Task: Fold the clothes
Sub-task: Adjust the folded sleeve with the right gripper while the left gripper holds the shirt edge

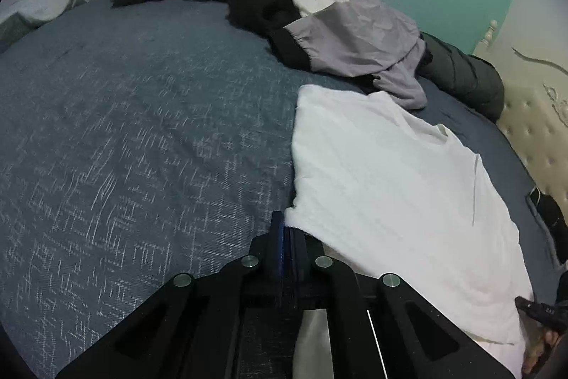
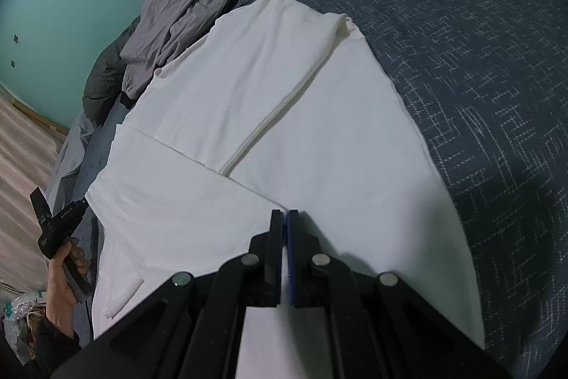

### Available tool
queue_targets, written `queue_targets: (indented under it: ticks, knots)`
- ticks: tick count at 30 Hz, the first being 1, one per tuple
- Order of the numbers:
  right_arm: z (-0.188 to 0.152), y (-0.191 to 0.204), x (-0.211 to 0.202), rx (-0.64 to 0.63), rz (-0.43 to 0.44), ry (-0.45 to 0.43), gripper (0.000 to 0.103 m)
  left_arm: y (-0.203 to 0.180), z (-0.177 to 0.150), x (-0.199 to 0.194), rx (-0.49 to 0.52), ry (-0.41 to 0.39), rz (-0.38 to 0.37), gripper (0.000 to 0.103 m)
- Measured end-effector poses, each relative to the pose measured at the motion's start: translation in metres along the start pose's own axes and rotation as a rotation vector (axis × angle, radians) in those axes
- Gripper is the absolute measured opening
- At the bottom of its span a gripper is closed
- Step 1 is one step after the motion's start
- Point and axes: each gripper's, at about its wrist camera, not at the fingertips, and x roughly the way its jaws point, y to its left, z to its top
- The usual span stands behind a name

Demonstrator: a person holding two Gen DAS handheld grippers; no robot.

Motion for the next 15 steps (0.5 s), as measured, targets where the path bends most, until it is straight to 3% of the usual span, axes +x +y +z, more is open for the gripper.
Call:
queue_targets:
  ticks: [6,8,10,15]
  knots:
    - [0.0,0.0,0.001,0.003,0.003,0.002,0.002,0.001,-0.002,0.004,-0.024,0.018,-0.045,0.005]
    - [0.001,0.0,0.001,0.004,0.003,0.003,0.002,-0.002,0.0,0.006,-0.019,0.016,-0.07,0.024]
    - [0.001,0.0,0.001,0.002,0.002,0.004,0.002,-0.004,-0.001,0.01,-0.021,0.03,-0.101,0.034]
    - [-0.001,0.0,0.001,0.007,0.002,0.003,0.002,-0.012,-0.005,0.025,0.052,0.067,-0.06,0.032]
